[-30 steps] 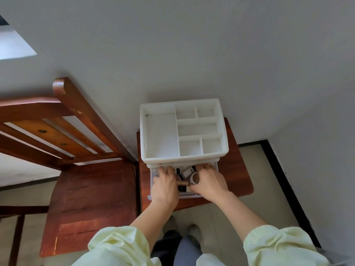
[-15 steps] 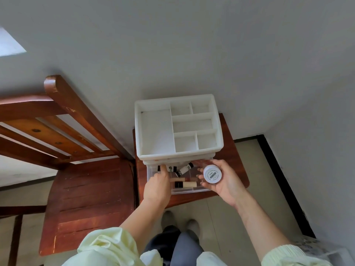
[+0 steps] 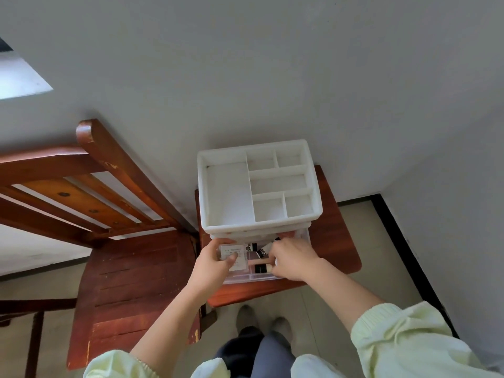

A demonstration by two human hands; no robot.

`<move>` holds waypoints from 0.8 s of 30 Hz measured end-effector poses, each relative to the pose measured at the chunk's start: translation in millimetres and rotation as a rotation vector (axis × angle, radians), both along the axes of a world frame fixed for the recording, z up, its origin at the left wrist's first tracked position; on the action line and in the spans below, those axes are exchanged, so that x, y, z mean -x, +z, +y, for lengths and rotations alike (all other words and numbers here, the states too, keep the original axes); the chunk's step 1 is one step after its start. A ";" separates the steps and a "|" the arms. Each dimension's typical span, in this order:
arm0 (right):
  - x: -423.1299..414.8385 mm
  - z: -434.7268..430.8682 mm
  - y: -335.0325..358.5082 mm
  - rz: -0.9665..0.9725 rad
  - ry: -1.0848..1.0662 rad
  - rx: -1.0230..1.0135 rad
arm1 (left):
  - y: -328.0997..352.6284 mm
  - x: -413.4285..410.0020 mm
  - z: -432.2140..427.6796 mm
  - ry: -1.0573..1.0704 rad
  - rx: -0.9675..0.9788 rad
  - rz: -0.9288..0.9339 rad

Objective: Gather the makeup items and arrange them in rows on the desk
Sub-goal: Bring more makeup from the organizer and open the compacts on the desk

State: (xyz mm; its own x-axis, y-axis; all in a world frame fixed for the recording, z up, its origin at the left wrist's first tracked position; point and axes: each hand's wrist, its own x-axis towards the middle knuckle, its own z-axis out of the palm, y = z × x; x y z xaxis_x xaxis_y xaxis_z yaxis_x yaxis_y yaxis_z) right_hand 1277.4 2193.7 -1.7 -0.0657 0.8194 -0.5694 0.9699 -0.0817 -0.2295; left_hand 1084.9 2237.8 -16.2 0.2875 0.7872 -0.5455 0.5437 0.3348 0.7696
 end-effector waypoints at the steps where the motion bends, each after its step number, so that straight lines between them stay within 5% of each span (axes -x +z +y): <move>1: 3.1 2.7 -0.4 -0.037 0.057 -0.006 | 1.5 1.0 0.1 0.055 0.101 -0.089; 5: 12.7 11.6 0.0 -0.150 0.241 -0.026 | 6.5 0.7 2.1 0.257 0.474 -0.402; 9: 12.9 13.1 -3.9 -0.219 0.287 -0.034 | 4.2 -4.1 3.0 0.308 0.540 -0.314; 17: 3.4 7.6 -13.3 -0.199 0.245 -0.046 | -9.3 -27.6 2.1 -0.403 -0.230 0.456; 24: -16.5 -8.4 10.4 -0.139 0.134 -0.134 | -22.3 -53.9 7.1 -0.710 -0.333 0.681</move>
